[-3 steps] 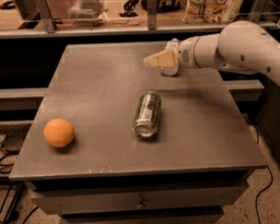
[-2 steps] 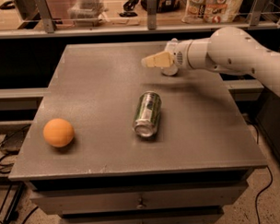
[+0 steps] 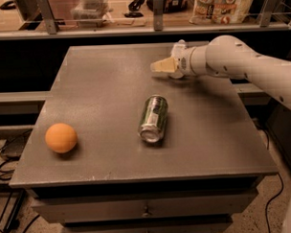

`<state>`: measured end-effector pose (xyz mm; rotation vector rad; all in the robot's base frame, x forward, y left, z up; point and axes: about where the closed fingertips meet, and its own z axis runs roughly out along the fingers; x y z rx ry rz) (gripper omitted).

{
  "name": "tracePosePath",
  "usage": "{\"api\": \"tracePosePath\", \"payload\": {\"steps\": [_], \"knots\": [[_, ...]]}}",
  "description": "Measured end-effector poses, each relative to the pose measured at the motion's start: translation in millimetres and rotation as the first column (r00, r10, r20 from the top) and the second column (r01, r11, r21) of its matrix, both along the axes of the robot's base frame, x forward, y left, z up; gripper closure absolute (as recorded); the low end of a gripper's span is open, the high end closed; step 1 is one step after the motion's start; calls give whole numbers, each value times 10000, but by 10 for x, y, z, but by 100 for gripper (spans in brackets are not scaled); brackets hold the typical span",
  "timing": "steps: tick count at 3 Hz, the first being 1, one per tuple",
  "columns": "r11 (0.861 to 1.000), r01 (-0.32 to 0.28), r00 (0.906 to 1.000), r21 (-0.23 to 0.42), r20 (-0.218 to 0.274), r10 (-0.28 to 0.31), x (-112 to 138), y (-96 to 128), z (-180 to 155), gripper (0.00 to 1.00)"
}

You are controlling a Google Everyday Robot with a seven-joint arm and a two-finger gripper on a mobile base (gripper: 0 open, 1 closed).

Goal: Move blue plastic bottle near orange

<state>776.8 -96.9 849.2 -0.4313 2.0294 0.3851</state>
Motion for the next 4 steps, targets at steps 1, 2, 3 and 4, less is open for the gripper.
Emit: {"api": "tracePosePath", "payload": {"steps": [1,2,3,4], "knots": [[9992,294,9996,-276,-36,-295,63,-61,-40,38],[9979,222,9987,-609,474,-194,83,-28,167,61],[9972,-181,9928,-731,1165,265,58,73,488,84],[9928,-1089,9804,-506,1594,1157,-21,239,754,100]]}}
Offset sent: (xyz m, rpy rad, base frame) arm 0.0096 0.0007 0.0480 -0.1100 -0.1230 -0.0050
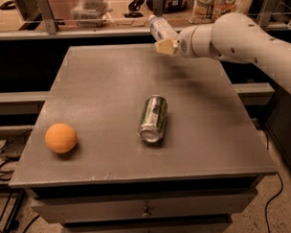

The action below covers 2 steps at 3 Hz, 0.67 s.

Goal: Move blue plastic bottle near orange

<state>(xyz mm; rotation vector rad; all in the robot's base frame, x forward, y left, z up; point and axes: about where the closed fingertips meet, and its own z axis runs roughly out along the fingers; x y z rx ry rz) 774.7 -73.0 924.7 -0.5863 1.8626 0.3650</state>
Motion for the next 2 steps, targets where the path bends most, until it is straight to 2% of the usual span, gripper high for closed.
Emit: {"api": "tracePosePath", "payload": {"steps": [1,2], "knots": [[9981,-615,9976,-64,313,617,-57,219,125,100],[9979,-646,9975,-108,277,649,-62,224,121,100]]}}
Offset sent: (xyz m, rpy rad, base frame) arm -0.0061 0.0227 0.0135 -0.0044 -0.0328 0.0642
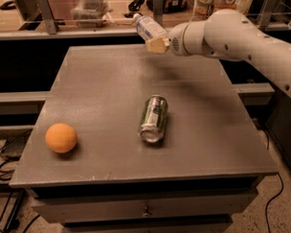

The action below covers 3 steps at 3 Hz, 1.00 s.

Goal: Move blue plastic bottle near orange

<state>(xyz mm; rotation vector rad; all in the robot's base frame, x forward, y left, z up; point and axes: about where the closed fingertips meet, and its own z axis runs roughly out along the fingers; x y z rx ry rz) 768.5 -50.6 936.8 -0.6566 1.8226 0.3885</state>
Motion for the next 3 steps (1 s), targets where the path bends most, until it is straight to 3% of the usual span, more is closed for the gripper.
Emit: {"api": "tracePosePath", "payload": {"steps": [1,2,3], "knots": [[9987,-361,9992,-353,-205,354,-50,95,-6,100],[9900,-1247,9918,-655,-361,1225,-352,242,-25,100],[9570,-2716,9624,-1024,-307,2698,-805,566,-54,100]]}}
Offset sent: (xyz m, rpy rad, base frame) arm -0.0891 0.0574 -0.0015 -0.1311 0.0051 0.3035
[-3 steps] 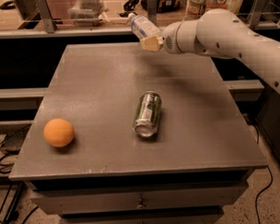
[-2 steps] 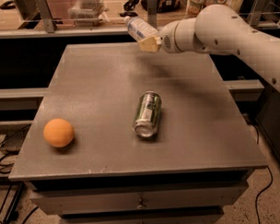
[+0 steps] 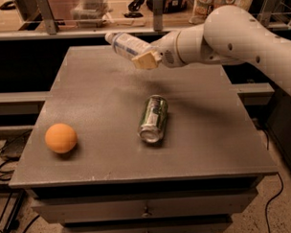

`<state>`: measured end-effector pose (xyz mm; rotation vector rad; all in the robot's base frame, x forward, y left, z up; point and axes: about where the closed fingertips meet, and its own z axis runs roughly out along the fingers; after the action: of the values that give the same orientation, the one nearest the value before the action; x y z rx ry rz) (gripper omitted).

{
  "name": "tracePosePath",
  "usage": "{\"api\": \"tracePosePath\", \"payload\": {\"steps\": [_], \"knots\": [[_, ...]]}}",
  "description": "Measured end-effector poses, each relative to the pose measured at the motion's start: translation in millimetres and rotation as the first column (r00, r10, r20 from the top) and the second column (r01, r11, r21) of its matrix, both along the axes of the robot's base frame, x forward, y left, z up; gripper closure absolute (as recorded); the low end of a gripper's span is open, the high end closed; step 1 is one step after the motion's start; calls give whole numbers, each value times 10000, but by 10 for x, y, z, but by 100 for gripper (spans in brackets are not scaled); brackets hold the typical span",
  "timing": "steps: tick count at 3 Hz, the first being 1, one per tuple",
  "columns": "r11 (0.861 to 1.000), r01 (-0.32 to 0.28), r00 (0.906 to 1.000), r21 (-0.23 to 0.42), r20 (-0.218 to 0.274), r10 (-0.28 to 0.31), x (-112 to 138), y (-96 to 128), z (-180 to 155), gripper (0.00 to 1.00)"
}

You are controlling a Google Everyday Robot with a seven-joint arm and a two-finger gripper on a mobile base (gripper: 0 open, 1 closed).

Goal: Move blue plastic bottle near orange

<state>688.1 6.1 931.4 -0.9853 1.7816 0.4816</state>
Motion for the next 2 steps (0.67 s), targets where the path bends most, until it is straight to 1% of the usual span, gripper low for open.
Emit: {"api": "tracePosePath", "payload": {"steps": [1,2], "knots": [[9907,-1360,9907,-42,-10,1360,-429,307,-84,100],[9656,-2599,9654,6,-206,2598,-814,610,-235,100]]}}
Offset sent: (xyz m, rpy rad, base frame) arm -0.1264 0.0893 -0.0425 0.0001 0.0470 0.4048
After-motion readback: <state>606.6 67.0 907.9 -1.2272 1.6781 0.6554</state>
